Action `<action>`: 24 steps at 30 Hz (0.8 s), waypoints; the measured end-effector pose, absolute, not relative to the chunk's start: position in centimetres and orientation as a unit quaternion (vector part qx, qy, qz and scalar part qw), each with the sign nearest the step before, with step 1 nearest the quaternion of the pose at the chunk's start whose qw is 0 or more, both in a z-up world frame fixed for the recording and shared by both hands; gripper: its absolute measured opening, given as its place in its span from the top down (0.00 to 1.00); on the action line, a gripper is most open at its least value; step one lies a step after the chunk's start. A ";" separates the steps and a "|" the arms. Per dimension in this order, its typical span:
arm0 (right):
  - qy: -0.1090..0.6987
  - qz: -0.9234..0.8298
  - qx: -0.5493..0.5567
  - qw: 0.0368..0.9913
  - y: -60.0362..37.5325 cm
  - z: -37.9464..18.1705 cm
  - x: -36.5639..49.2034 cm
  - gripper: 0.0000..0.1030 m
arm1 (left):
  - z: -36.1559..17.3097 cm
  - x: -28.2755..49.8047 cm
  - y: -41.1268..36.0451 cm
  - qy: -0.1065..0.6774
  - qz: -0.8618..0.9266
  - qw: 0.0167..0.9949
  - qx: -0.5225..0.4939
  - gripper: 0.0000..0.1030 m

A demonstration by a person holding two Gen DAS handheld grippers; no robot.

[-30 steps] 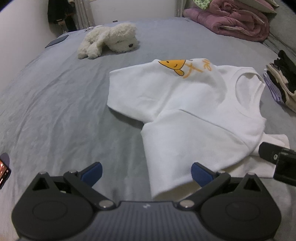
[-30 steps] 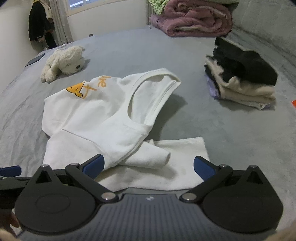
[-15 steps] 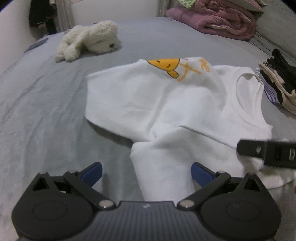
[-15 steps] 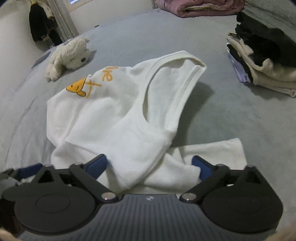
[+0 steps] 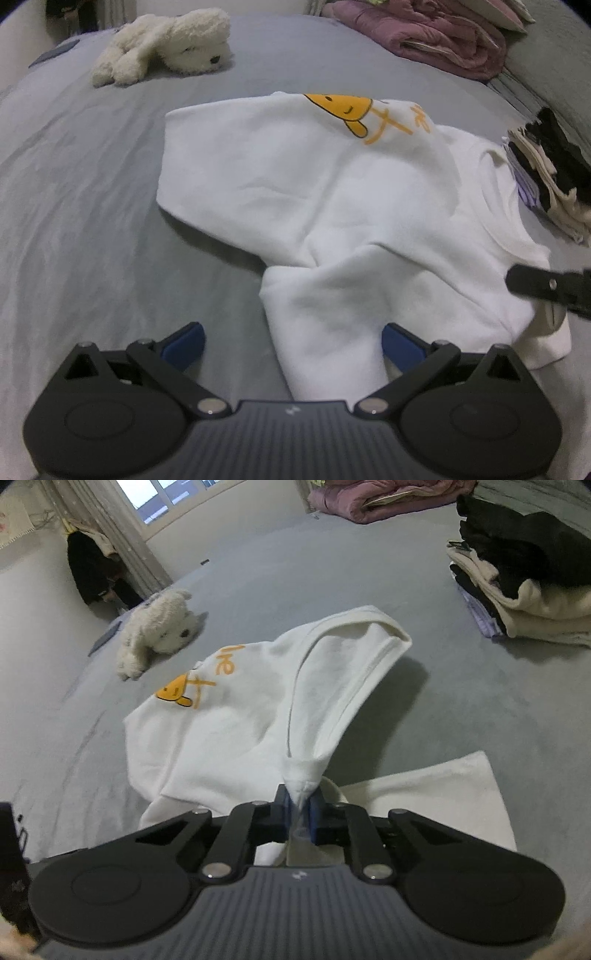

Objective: Fold clothes
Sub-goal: 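Grasp the sweatshirt sleeve cuff with the right gripper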

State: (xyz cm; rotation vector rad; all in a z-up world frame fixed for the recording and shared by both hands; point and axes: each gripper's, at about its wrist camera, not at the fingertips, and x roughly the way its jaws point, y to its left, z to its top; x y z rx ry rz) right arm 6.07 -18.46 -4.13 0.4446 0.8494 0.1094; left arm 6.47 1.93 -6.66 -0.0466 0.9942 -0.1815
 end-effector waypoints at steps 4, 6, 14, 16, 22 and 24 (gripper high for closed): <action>0.404 0.069 0.248 0.878 -19.7 -3.5 5.2 0.89 | -6.0 6.5 2.8 0.472 -0.081 0.876 -0.058 0.01; 0.403 0.064 0.255 0.877 -20.3 -3.4 5.1 0.90 | -5.6 6.4 3.2 0.465 -0.088 0.878 -0.075 0.01; 0.397 0.047 0.281 0.873 -22.9 -2.9 4.5 0.91 | -4.2 7.2 5.7 0.417 -0.084 0.895 -0.133 0.01; 0.395 0.042 0.287 0.872 -23.6 -2.8 4.3 0.91 | -4.2 7.7 6.3 0.409 -0.082 0.896 -0.152 0.01; 0.406 0.041 0.289 0.866 -24.8 -3.2 4.1 0.91 | -3.7 11.3 7.6 0.410 -0.058 0.890 -0.193 0.05; 0.408 0.041 0.286 0.866 -25.3 -3.1 3.9 0.91 | -3.3 12.5 7.4 0.410 -0.053 0.891 -0.187 0.05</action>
